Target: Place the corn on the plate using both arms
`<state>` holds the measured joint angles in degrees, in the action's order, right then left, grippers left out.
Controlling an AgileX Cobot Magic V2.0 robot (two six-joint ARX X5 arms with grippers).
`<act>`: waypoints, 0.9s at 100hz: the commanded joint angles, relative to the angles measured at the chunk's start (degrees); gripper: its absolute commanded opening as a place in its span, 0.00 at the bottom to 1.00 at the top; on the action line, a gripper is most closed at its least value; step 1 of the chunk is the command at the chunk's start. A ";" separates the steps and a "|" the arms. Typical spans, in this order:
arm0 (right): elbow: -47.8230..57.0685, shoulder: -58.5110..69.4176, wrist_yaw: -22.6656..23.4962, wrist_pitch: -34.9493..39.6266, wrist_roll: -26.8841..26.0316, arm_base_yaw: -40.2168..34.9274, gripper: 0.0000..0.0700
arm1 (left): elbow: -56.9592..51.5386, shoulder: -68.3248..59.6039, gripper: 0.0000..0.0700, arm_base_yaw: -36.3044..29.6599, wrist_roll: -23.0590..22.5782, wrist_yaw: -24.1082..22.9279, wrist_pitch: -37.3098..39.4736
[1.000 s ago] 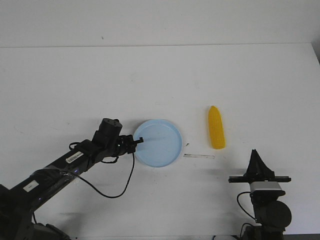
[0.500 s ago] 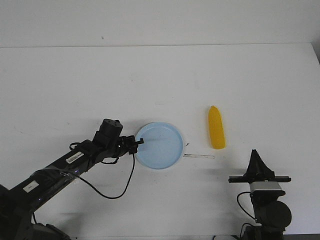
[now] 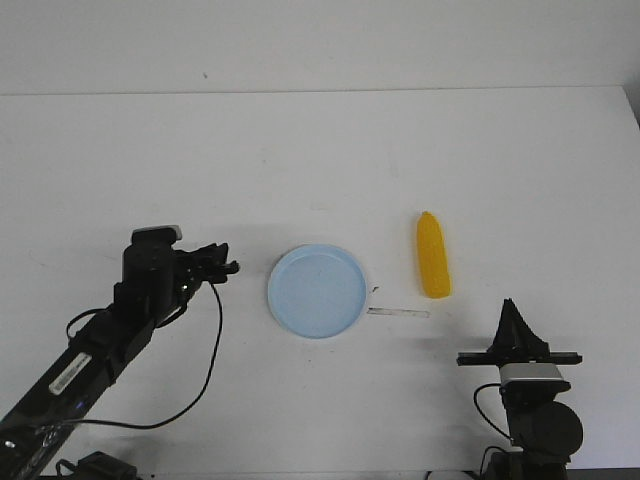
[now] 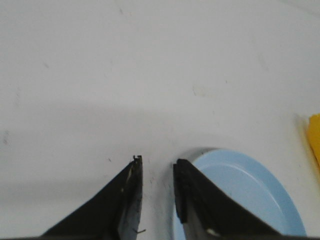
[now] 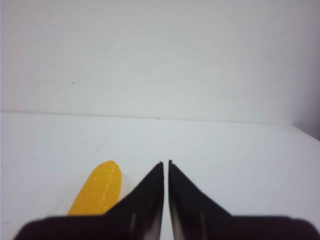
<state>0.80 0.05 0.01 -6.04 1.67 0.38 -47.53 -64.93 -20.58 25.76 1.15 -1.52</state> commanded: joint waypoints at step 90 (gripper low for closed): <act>-0.07 0.02 -0.04 -0.37 -0.52 -0.04 0.02 | 26.03 49.88 0.00 15.15 -30.21 -7.58 3.30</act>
<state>0.80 0.05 0.01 -6.04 1.67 0.38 -21.41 -16.43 -5.65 -2.50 -6.24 2.50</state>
